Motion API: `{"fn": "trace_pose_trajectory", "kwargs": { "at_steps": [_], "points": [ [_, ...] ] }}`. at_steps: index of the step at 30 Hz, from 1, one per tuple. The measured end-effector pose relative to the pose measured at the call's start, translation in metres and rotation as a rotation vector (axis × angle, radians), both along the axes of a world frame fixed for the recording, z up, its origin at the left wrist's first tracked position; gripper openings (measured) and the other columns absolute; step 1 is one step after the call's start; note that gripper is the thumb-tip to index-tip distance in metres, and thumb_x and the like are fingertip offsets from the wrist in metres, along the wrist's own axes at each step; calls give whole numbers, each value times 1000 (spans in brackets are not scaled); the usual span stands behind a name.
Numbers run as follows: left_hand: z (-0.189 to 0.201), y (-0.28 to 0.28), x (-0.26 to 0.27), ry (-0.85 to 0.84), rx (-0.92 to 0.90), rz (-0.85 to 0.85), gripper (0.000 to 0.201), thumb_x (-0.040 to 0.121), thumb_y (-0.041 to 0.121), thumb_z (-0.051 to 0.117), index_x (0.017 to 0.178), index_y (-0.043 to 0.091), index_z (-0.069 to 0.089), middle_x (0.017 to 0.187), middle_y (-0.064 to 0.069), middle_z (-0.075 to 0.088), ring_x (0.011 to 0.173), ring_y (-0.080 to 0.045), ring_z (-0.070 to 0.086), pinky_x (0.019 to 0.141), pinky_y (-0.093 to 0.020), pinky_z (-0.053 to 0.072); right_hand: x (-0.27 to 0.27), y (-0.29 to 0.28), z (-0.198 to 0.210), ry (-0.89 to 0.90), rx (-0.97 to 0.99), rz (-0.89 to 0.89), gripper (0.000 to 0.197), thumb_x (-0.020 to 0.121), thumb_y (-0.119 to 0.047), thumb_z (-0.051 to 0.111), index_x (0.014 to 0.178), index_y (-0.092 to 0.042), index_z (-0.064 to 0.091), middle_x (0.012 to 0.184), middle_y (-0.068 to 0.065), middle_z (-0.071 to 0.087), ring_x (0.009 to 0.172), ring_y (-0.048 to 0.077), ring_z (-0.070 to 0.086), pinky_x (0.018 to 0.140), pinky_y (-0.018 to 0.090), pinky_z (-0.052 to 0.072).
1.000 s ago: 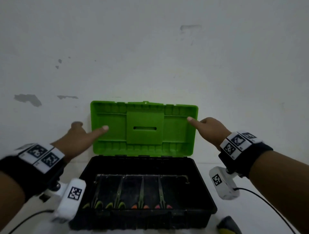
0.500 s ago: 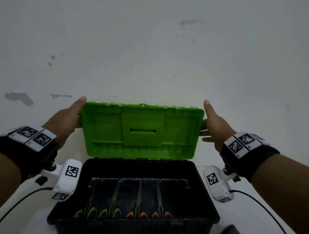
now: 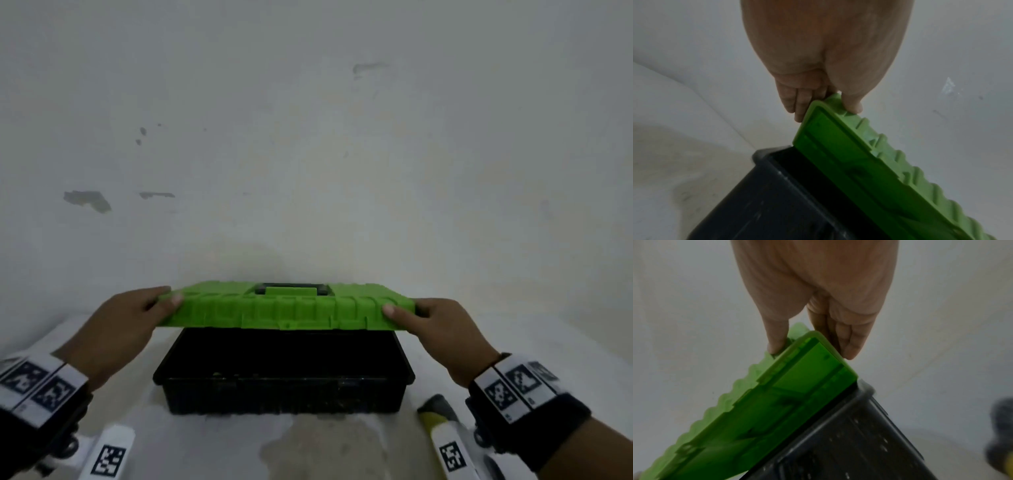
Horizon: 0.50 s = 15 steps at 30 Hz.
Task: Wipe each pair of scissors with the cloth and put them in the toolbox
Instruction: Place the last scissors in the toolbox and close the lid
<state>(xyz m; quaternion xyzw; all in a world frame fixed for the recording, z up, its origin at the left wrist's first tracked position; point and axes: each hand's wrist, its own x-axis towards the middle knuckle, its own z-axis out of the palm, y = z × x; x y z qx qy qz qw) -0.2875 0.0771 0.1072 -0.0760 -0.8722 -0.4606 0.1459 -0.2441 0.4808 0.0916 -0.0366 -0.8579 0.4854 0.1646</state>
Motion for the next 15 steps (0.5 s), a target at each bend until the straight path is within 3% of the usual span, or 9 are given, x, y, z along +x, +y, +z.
{"fn": "trace_pose_trajectory", "kwargs": {
  "at_steps": [1,3,6,8,10,12,15],
  "points": [
    [-5,2,7,12,-31,-22,22,96,27,56,83,36,71,96,-3,66,92,-22,59,78,-26,41,8,-3,-5,11,1,19,32,79,-49,75,85,-17,81,61,-7,70,54,8,62,57,21,45],
    [-13,3,14,23,-103,-44,32,96,24,55,70,40,58,86,3,60,82,-15,58,73,-13,35,16,-6,-16,51,47,40,10,84,-38,75,91,-33,78,76,-14,77,70,0,71,64,22,55],
    [-25,1,16,28,-156,-48,26,97,25,53,79,43,48,93,5,60,84,-12,54,72,-6,33,19,-6,-28,77,81,44,13,85,-31,75,97,-36,75,83,-16,77,77,-5,70,65,14,54],
    [-35,-4,15,11,-187,-62,19,96,29,52,85,44,51,97,5,64,89,-16,59,74,-13,40,21,-5,-36,69,77,55,18,85,-26,76,101,-36,73,84,-21,76,76,-7,70,61,10,51],
    [-48,-10,14,-20,-208,-72,9,95,37,50,91,42,55,99,4,69,88,-15,64,76,-27,49,22,-4,-45,56,93,61,25,84,-25,77,103,-41,71,85,-28,74,79,-9,69,65,10,51],
    [-58,-15,15,-27,-233,-83,13,91,44,46,97,41,57,99,6,71,87,-9,64,75,-31,51,23,-2,-51,40,128,68,32,84,-26,77,102,-49,66,84,-38,70,83,-12,68,69,8,52],
    [-62,-14,18,-31,-238,-83,29,90,46,44,112,34,59,100,7,71,88,-5,63,70,-25,48,27,-5,-53,22,141,48,34,84,-28,77,104,-52,63,80,-44,66,83,-12,67,69,7,52]
  ]
}}
